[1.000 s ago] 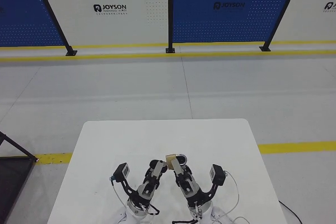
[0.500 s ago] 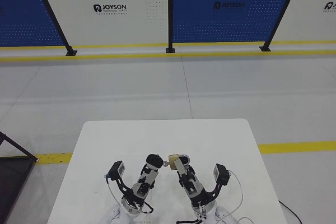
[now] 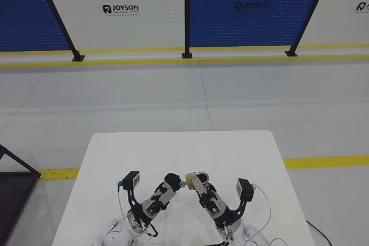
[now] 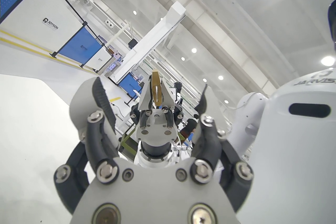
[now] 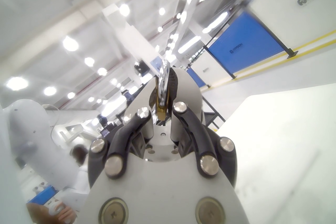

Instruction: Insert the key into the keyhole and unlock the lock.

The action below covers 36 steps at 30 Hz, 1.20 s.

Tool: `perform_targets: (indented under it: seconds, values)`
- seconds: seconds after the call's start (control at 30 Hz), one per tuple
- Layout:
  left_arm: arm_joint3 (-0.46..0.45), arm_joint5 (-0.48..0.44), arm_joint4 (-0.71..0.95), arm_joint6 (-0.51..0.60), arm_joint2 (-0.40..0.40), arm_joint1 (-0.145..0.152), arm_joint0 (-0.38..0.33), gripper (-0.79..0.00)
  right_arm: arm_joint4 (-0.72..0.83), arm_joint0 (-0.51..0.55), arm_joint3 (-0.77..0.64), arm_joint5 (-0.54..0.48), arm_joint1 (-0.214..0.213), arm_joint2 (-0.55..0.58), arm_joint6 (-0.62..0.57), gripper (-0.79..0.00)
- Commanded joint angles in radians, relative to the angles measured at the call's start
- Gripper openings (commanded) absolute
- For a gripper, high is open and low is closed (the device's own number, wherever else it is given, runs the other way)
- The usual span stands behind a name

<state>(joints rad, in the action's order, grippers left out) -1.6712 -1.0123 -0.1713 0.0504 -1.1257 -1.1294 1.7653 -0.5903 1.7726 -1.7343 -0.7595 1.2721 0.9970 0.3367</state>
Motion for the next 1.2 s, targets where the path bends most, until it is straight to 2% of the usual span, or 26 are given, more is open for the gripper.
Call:
perform_targets:
  seconds: [0.0, 0.33, 0.4, 0.43, 0.47, 0.57, 0.67, 0.8, 0.87, 0.9, 1.17]
  values:
    - [0.000, 0.000, 0.033, 0.036, -0.005, 0.007, -0.001, -0.406, 0.006, 0.001, -0.003, 0.004, -0.001, 0.003, -0.010, -0.785]
    - [0.005, 0.000, 0.055, 0.085, -0.005, 0.016, -0.012, -0.428, 0.026, 0.000, -0.011, 0.017, -0.002, 0.001, -0.040, -0.785]
    - [0.004, 0.000, 0.049, 0.083, -0.002, 0.015, -0.013, -0.453, 0.027, 0.000, -0.011, 0.023, -0.001, -0.001, -0.044, -0.785]
    - [0.005, 0.000, 0.048, 0.081, -0.002, 0.015, -0.014, -0.502, 0.027, -0.001, -0.011, 0.024, -0.001, -0.001, -0.045, -0.785]
    - [0.006, 0.000, 0.046, 0.078, -0.001, 0.014, -0.015, -0.585, 0.027, -0.001, -0.011, 0.026, -0.001, -0.002, -0.047, -0.785]
    - [0.010, 0.000, 0.038, 0.070, 0.002, 0.013, -0.019, -0.588, 0.025, -0.002, -0.012, 0.035, -0.001, -0.004, -0.058, -0.785]
    - [0.015, 0.000, 0.028, 0.066, 0.004, 0.012, -0.021, -0.643, 0.027, -0.002, -0.012, 0.039, -0.001, -0.005, -0.061, -0.785]
    - [0.022, 0.000, 0.014, 0.054, 0.008, 0.010, -0.024, -0.650, 0.031, -0.004, -0.011, 0.046, -0.001, -0.007, -0.067, -0.785]
    - [0.025, 0.000, 0.006, 0.051, 0.007, 0.009, -0.027, -0.693, 0.032, -0.004, -0.011, 0.048, -0.001, -0.007, -0.070, -0.785]
    - [0.028, 0.000, -0.006, 0.042, 0.003, 0.009, -0.027, -0.785, 0.032, -0.004, -0.011, 0.048, -0.001, -0.008, -0.070, -0.785]
    - [0.024, 0.000, -0.137, -0.044, -0.013, -0.002, -0.012, -0.785, 0.031, -0.002, -0.013, 0.058, -0.001, -0.009, -0.077, -0.785]
